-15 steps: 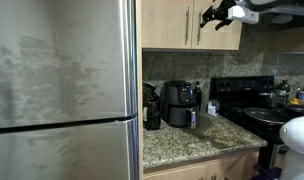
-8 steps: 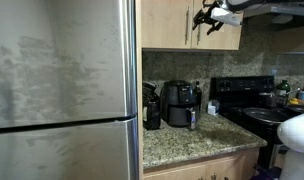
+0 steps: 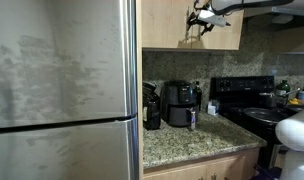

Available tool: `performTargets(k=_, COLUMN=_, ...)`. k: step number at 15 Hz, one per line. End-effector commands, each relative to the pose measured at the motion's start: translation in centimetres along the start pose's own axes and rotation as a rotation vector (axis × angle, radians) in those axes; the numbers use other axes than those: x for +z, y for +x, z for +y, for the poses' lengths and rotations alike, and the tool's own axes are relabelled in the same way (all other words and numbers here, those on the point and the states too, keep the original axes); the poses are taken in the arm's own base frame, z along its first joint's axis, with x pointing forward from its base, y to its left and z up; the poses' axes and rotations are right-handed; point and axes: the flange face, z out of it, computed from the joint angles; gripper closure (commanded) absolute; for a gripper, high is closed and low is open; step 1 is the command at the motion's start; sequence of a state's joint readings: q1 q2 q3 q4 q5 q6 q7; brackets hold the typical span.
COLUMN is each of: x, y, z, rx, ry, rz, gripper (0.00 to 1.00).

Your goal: Open the left door of the cabinet above the air fryer

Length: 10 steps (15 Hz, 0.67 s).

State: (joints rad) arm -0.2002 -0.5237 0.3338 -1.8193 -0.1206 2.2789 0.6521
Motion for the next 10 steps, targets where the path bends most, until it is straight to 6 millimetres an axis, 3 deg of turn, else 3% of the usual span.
performTargets(k=1, x=3.5, y=2.6, z=-1.6, rx=-0.023, ry=-0.042, rz=0.029, gripper=0.00)
performTargets(k=6, x=5.5, y=4.4, z=-3.9, rx=-0.119, ry=-0.061, rz=0.098, gripper=0.00)
performTargets(k=7, x=5.2, y=3.4, z=-2.9, rx=-0.104, ry=-0.073, rz=0.069, gripper=0.00)
performTargets(k=10, x=5.7, y=3.9, z=-3.3, rx=-0.119, ry=-0.080, rz=0.077, gripper=0.00)
